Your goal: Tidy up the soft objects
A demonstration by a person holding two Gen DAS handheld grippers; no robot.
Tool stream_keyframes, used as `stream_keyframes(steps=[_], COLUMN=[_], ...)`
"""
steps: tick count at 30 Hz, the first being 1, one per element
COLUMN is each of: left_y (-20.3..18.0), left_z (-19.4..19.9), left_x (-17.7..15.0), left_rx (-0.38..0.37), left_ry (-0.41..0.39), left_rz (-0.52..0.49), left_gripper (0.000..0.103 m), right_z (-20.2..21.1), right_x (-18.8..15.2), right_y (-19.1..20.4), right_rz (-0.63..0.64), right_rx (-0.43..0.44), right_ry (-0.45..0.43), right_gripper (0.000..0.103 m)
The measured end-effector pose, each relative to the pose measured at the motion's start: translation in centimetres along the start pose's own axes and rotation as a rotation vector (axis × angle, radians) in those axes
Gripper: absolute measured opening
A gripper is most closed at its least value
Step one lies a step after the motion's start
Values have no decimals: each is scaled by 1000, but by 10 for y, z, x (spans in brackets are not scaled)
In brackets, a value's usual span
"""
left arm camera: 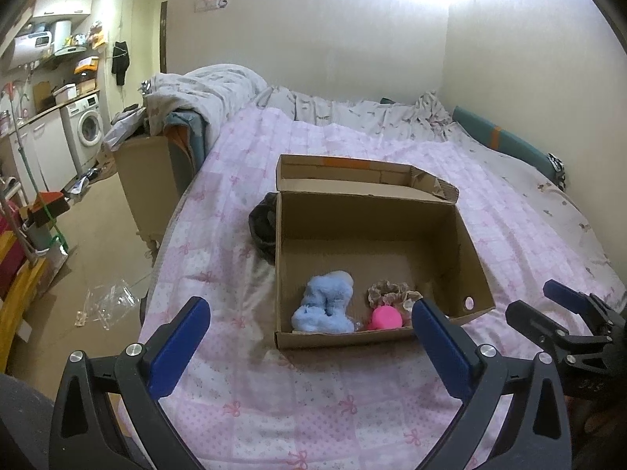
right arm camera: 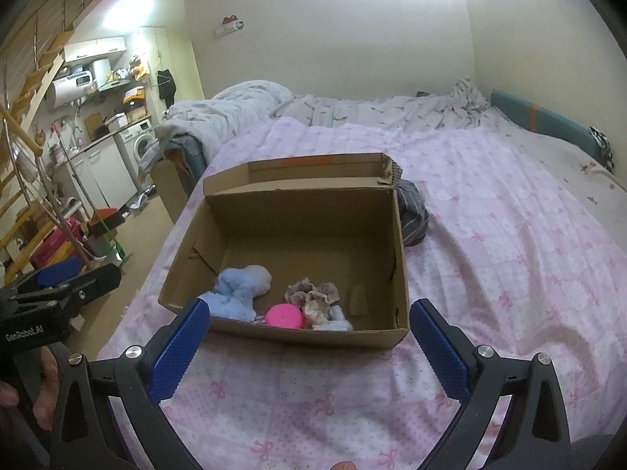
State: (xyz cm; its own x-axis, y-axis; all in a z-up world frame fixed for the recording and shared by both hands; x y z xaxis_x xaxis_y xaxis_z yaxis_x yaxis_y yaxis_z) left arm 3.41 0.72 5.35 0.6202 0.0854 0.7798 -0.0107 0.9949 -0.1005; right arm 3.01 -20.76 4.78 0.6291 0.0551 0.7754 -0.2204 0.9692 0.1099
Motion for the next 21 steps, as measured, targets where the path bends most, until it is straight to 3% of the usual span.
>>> stream_keyframes(steps=[21], left_y=[-6], left_z=[0], left_x=[-5], left_rx=[-3], left_ry=[7], left_rz=[-22], left_gripper=[103], right_z=[-4], right_x=[0], right_y=[-1], right_rz=[-4], right_rx=[-15], right_ry=[13], right_gripper=[103])
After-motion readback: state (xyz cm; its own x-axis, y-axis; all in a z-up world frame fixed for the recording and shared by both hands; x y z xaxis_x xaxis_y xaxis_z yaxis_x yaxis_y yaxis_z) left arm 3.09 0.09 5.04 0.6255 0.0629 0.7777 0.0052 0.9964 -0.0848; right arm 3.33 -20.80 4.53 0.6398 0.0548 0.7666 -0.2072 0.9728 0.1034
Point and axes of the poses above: each gripper's, at about its wrist camera, not at the fingertips, and z roughly against the way its jaws point, y to its left, x to its top, the point moved 2 cm from there along -z, roughly the way its jaws point, and after that the axes turned 3 degrees about -x, right-handed, at the moved point
